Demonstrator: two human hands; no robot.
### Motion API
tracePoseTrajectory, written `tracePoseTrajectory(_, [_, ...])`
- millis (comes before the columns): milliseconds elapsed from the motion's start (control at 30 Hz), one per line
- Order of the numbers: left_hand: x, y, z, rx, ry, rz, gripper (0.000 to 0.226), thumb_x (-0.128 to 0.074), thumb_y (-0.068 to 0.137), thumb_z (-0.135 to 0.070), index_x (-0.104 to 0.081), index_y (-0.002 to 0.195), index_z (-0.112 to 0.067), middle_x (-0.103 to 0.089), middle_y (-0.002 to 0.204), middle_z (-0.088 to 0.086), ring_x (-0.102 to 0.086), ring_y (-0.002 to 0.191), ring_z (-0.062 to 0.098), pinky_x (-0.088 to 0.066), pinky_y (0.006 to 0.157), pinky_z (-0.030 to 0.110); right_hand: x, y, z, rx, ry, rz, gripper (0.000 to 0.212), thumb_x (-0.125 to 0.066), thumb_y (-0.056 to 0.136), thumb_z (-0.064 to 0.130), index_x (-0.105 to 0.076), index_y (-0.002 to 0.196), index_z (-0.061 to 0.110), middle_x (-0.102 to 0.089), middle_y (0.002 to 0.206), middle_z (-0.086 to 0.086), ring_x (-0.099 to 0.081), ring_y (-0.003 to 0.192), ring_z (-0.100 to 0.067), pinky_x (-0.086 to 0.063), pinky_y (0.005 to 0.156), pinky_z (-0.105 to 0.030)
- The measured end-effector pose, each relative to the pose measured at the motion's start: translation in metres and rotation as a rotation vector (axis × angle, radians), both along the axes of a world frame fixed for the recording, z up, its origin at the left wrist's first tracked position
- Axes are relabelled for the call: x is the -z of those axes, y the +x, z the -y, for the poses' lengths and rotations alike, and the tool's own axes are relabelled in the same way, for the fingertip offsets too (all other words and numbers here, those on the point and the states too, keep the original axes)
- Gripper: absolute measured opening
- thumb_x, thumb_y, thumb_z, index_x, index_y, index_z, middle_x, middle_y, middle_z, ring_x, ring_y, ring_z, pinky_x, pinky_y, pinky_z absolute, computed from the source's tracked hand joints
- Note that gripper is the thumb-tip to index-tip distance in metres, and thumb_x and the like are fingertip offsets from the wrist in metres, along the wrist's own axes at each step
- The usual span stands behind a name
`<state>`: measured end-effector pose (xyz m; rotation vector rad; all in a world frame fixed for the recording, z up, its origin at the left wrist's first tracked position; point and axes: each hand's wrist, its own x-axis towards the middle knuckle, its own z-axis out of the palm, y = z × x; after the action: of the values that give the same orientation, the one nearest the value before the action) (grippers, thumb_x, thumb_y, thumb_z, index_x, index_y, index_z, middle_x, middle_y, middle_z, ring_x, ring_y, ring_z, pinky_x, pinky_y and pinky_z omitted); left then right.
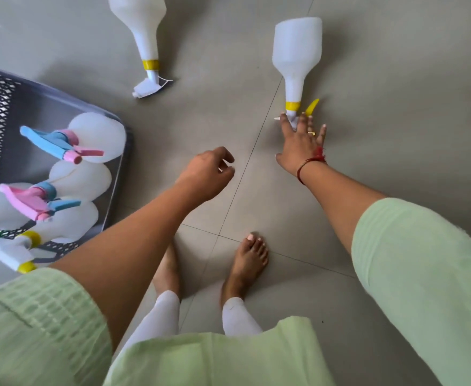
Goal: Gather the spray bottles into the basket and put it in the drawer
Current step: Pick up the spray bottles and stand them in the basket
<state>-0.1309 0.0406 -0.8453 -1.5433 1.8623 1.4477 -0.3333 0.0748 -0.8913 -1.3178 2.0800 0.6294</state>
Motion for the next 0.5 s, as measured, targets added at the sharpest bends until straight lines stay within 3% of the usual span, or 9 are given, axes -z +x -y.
tracePoseTrajectory(100, [0.005, 0.000, -0.001, 0.026, 0.011, 0.007, 0.027, -0.052, 0.093, -0.025, -0.060, 0.118, -0.018, -0.068, 0.111, 0.001, -0.060, 0.097, 0.021, -0.039, 0.075, 0.024, 0.009, 0.007, 0.000, -0.036, -0.067, -0.085, 0.072, -0.051, 0.088, 0.009, -0.015, 0.148, 0.025, -0.019, 0.152, -0.019, -0.016, 0.145, -0.034, -0.006, 0.116, -0.057])
tracePoseTrajectory(200, [0.008, 0.006, 0.000, 0.009, 0.010, 0.014, 0.027, -0.051, 0.094, -0.027, -0.060, 0.118, -0.019, -0.068, 0.109, 0.000, -0.055, 0.089, 0.018, -0.036, 0.073, 0.023, 0.012, 0.009, -0.005, -0.127, -0.158, -0.126, 0.063, -0.045, 0.088, 0.002, -0.025, 0.145, 0.021, -0.040, 0.135, -0.018, -0.039, 0.126, -0.035, -0.026, 0.107, -0.052])
tracePoseTrajectory(267, [0.005, 0.014, 0.000, 0.007, 0.000, 0.023, 0.027, -0.051, 0.094, -0.027, -0.060, 0.118, -0.019, -0.068, 0.108, 0.000, -0.053, 0.087, 0.017, -0.036, 0.073, 0.024, 0.013, 0.014, -0.011, -0.191, -0.178, -0.135, 0.050, -0.041, 0.090, 0.003, -0.035, 0.138, 0.016, -0.047, 0.123, -0.019, -0.045, 0.117, -0.034, -0.030, 0.101, -0.049])
tracePoseTrajectory(333, [0.001, 0.021, -0.004, -0.010, 0.006, 0.016, 0.027, -0.051, 0.094, -0.026, -0.060, 0.119, -0.017, -0.068, 0.107, 0.001, -0.053, 0.086, 0.018, -0.039, 0.073, 0.024, 0.009, 0.022, -0.020, -0.250, -0.178, -0.136, 0.030, -0.035, 0.097, 0.010, -0.047, 0.124, 0.012, -0.054, 0.114, -0.020, -0.049, 0.111, -0.034, -0.027, 0.106, -0.053])
tracePoseTrajectory(400, [-0.007, 0.029, -0.009, -0.016, 0.017, 0.014, 0.027, -0.052, 0.094, -0.024, -0.060, 0.119, -0.016, -0.068, 0.107, 0.002, -0.054, 0.085, 0.018, -0.039, 0.073, 0.024, 0.001, 0.034, -0.030, -0.285, -0.175, -0.121, 0.022, -0.034, 0.100, 0.017, -0.051, 0.114, 0.013, -0.059, 0.106, -0.019, -0.052, 0.107, -0.033, -0.013, 0.112, -0.060])
tracePoseTrajectory(500, [-0.021, 0.038, -0.015, -0.036, 0.033, 0.015, 0.027, -0.052, 0.094, -0.024, -0.060, 0.119, -0.015, -0.068, 0.109, 0.004, -0.054, 0.086, 0.018, -0.038, 0.075, 0.022, -0.021, 0.045, -0.043, -0.342, -0.190, -0.147, 0.018, -0.048, 0.092, 0.015, -0.052, 0.110, 0.015, -0.063, 0.095, -0.014, -0.056, 0.099, -0.032, -0.005, 0.113, -0.063])
